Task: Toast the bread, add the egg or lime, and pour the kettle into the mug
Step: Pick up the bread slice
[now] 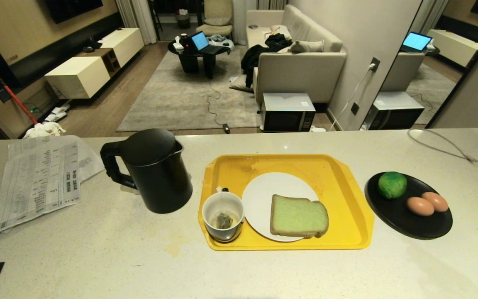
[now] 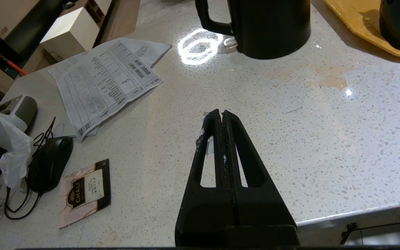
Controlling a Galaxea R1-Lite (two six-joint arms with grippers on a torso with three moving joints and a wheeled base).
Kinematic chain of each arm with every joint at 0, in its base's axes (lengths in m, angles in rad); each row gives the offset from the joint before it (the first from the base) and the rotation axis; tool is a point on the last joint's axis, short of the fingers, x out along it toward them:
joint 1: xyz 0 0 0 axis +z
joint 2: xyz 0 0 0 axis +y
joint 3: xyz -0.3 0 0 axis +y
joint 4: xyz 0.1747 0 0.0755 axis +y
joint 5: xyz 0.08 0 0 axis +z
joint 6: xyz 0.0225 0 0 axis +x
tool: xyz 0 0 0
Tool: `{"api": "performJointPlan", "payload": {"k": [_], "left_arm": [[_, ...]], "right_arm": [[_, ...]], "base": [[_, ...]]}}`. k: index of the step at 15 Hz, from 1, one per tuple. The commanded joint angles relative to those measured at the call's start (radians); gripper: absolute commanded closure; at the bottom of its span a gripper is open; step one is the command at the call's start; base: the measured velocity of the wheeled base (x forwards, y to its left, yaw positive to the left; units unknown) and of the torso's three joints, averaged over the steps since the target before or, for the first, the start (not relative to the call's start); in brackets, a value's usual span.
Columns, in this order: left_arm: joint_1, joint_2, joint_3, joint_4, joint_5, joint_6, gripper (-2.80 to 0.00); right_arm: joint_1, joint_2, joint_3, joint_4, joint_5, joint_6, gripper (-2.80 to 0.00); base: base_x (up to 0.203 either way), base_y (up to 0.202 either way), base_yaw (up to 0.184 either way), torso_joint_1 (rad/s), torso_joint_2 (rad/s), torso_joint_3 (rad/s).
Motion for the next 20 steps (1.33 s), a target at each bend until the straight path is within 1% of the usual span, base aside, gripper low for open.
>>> {"api": "performJointPlan", "payload": {"k": [1,20], "left_arm": [[0.000,-0.001,0.000,-0.001,0.000,0.002,0.00],[0.000,-0.001,0.000,-0.001,0.000,0.002,0.00]], "right_arm": [[0.001,0.000,0.003,0.000,0.001,-0.001,0.00],[0.000,0.000,0.003,0.000,-0.006,0.007,0.00]], "base": [[0.000,0.000,0.000,0.000,0.00,0.000],[0.000,0.000,0.000,0.000,0.00,0.000]]}}
